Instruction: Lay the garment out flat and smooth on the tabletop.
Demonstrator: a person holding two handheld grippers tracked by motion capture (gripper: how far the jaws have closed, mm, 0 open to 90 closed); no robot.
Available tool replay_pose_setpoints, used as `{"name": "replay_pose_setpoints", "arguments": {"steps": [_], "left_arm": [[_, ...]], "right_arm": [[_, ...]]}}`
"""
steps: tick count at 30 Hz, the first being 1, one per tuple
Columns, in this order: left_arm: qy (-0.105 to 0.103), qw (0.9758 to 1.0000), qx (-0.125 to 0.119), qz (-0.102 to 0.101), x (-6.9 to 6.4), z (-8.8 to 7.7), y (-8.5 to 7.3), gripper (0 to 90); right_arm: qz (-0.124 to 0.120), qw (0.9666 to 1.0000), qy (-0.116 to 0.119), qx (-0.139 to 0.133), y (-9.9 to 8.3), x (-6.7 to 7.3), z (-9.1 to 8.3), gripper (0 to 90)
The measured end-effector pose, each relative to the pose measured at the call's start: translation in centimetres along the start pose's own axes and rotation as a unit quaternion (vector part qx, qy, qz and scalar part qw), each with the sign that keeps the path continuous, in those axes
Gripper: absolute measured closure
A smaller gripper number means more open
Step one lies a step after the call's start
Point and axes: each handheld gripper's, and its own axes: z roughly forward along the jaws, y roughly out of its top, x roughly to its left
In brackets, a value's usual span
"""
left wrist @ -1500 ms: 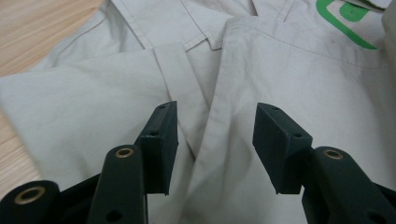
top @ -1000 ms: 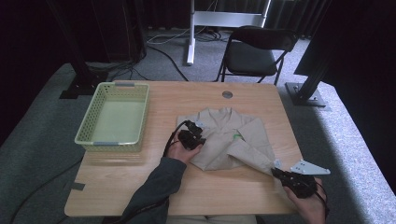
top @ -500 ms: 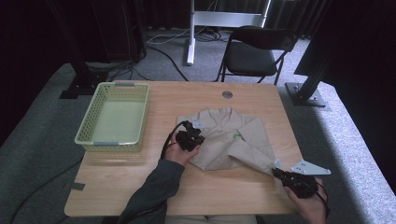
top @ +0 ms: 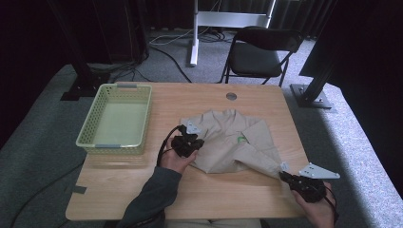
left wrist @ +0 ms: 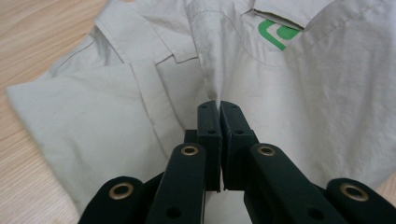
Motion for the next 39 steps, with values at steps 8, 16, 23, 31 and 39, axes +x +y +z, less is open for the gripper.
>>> {"name": "replay_pose_setpoints", "arguments": {"steps": [8,16,23,31,39], "left_arm": [[0.001,0.9998,-0.020,-0.006,0.1,-1.7,-0.5,88.1],[0.003,0.9994,-0.034,-0.009,0.3,-3.0,-1.0,88.1],[-0.002,0.9990,-0.041,-0.019,0.5,-4.0,-1.8,88.2],[-0.003,0.9985,-0.051,-0.020,0.3,-5.1,-2.4,88.3],[-0.006,0.9987,-0.044,-0.023,0.0,-5.5,-3.5,88.3]], "right_arm": [[0.002,1.0000,-0.005,0.004,-0.3,-0.2,-0.3,87.8],[0.005,0.9999,-0.008,0.004,-0.7,-0.5,-0.7,87.8],[0.015,0.9999,-0.008,0.001,-1.2,-0.9,-1.2,87.8],[0.016,0.9997,-0.017,0.003,-1.6,-1.1,-2.1,88.2],[0.014,0.9997,-0.016,0.010,-1.9,-1.0,-2.3,88.1]]}}
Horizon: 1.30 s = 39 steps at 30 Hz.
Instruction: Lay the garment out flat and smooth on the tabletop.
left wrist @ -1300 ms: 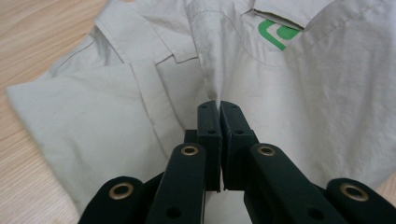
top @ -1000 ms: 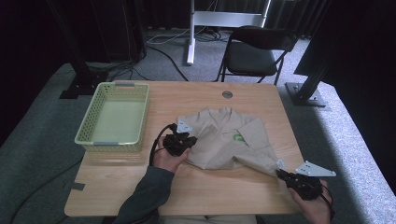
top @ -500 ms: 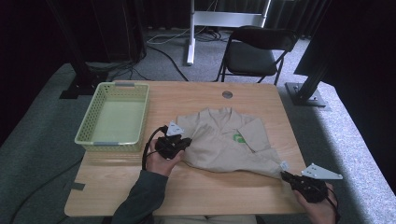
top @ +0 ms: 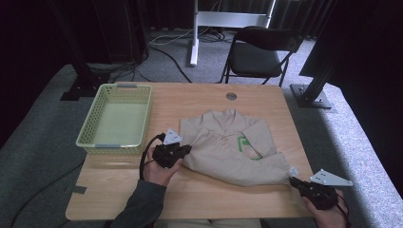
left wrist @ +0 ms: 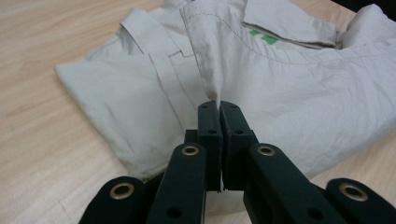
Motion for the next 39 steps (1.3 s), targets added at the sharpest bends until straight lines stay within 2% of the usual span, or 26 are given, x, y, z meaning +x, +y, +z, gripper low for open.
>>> {"name": "replay_pose_setpoints", "arguments": {"steps": [10,20,22,25,30,33,35,39], "left_arm": [[-0.004,0.9996,0.025,-0.011,-0.4,-0.2,-2.4,88.2],[-0.008,0.9977,0.060,-0.032,-0.2,0.9,-4.8,85.5],[-0.003,0.9973,0.067,-0.028,-0.1,1.1,-4.7,80.5],[-0.003,0.9977,0.061,-0.030,0.1,1.1,-4.2,72.5],[0.001,0.9984,0.049,-0.030,0.6,1.1,-2.7,65.9],[0.003,0.9984,0.045,-0.034,1.0,1.2,-2.1,63.9],[0.006,0.9983,0.041,-0.041,1.6,1.8,-1.1,62.1],[0.005,0.9975,0.048,-0.052,2.2,3.0,-0.3,57.8]], "right_arm": [[0.002,0.9999,0.005,0.011,-0.8,0.3,0.0,87.8],[0.004,0.9996,0.012,0.026,-1.4,0.6,0.6,87.8],[0.003,0.9995,0.011,0.031,-1.4,0.6,0.7,86.6],[0.005,0.9995,0.004,0.030,-1.4,0.6,0.7,79.7],[0.008,0.9998,-0.002,0.017,-1.1,0.3,0.3,67.5],[0.008,0.9999,-0.003,0.009,-0.9,0.2,0.1,65.6],[0.007,1.0000,-0.006,0.004,-0.7,0.1,0.0,63.8],[0.006,0.9999,-0.007,0.003,-0.6,0.2,0.3,61.9]]}}
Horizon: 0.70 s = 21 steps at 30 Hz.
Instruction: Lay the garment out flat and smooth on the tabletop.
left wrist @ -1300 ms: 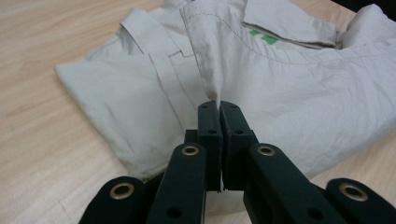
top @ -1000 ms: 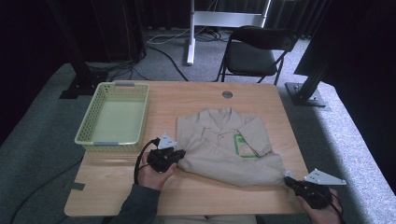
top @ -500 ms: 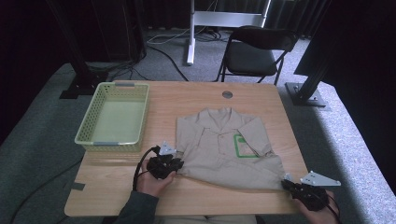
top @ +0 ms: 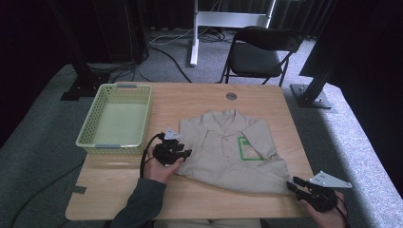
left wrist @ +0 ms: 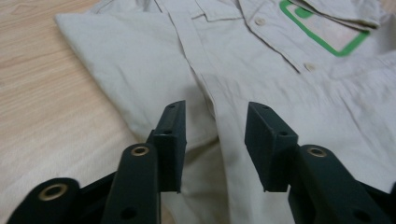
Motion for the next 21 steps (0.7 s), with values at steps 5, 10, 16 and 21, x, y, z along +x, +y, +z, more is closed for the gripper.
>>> {"name": "replay_pose_setpoints", "arguments": {"steps": [5,10,16,21], "left_arm": [[0.000,1.0000,0.007,-0.004,0.2,1.2,0.8,55.3],[-0.001,0.9998,0.014,-0.011,0.4,2.5,1.7,54.7],[-0.008,0.9996,0.022,-0.017,0.3,3.6,2.1,54.8],[-0.020,0.9991,0.038,0.000,-0.3,3.9,2.0,77.2]], "right_arm": [[0.000,1.0000,0.000,0.001,0.0,0.1,0.3,60.9],[-0.004,1.0000,0.000,-0.002,0.2,0.1,0.2,60.5],[-0.003,1.0000,-0.002,-0.002,0.1,0.0,0.2,60.4],[-0.004,1.0000,-0.002,-0.002,0.1,0.0,0.3,59.9]]}}
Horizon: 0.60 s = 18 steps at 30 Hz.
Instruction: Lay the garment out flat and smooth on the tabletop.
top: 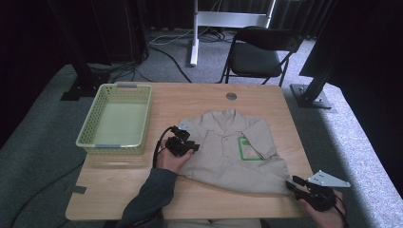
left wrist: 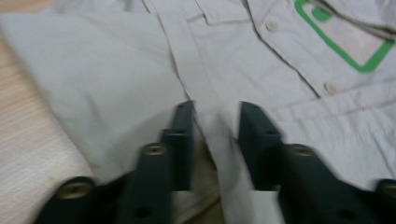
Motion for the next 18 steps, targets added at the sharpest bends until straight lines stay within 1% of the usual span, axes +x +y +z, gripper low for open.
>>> {"name": "replay_pose_setpoints", "arguments": {"steps": [1,2,4,8,12,15,18], "left_arm": [[-0.002,1.0000,-0.001,0.007,-0.2,-0.1,-0.1,81.0],[-0.004,0.9999,-0.002,0.010,-0.5,-0.3,-0.1,83.8],[-0.005,0.9998,-0.005,0.020,-0.9,-0.6,-0.2,86.7],[-0.004,0.9994,-0.014,0.031,-1.6,-1.4,-0.4,87.6],[-0.008,0.9990,-0.026,0.035,-2.3,-2.1,-0.9,87.6],[-0.011,0.9984,-0.030,0.047,-2.9,-2.7,-1.4,87.6],[-0.023,0.9978,-0.029,0.055,-3.6,-3.0,-2.0,87.6]], "right_arm": [[0.001,1.0000,0.000,-0.001,0.0,0.0,0.0,59.6],[0.002,1.0000,-0.001,-0.001,0.1,-0.1,0.0,59.6],[0.003,1.0000,-0.002,-0.001,0.1,-0.1,0.1,59.2],[0.001,1.0000,-0.003,-0.002,0.3,-0.1,0.2,58.6],[0.000,1.0000,-0.006,-0.001,0.4,-0.2,0.3,57.8],[-0.001,1.0000,-0.007,0.000,0.6,-0.2,0.5,56.9],[-0.003,0.9999,-0.010,0.002,0.7,-0.1,0.6,56.6]]}}
